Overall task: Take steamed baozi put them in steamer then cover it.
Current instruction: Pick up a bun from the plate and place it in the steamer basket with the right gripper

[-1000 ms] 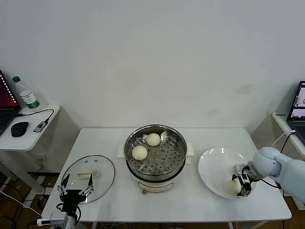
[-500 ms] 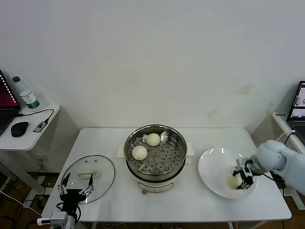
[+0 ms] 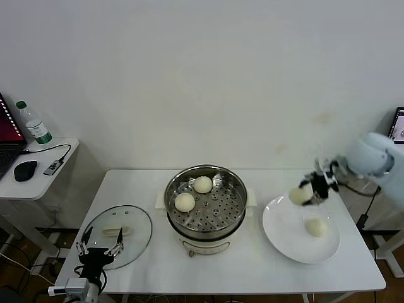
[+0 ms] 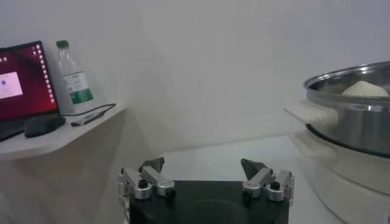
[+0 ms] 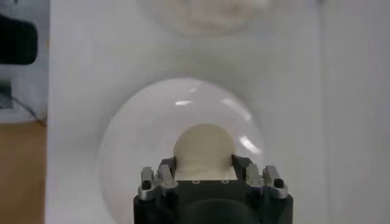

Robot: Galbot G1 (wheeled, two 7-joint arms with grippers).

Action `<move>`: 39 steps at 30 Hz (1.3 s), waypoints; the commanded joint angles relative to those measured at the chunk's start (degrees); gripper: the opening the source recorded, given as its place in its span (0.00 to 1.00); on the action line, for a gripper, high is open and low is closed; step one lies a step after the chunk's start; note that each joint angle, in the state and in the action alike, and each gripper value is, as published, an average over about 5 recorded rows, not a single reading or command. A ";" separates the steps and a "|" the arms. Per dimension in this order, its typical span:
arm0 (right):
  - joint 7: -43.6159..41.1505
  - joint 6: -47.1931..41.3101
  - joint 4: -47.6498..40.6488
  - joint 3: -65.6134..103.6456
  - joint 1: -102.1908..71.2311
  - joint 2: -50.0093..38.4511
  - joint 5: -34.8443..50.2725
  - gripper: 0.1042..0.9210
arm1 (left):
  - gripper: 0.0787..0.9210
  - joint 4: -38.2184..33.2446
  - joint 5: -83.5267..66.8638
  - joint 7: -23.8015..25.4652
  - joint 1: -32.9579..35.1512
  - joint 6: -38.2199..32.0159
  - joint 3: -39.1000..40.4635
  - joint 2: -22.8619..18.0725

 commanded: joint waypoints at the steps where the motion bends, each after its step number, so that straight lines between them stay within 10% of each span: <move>1: 2.01 0.47 0.59 -13.07 20.47 13.73 9.91 0.60 | 0.88 0.36 0.09 -0.07 -0.30 -0.18 0.30 -0.20; 39: 7.21 36.97 -3.15 -23.36 9.20 38.67 -13.47 0.61 | 0.88 0.59 0.03 -0.62 -0.70 -0.74 -1.14 -2.08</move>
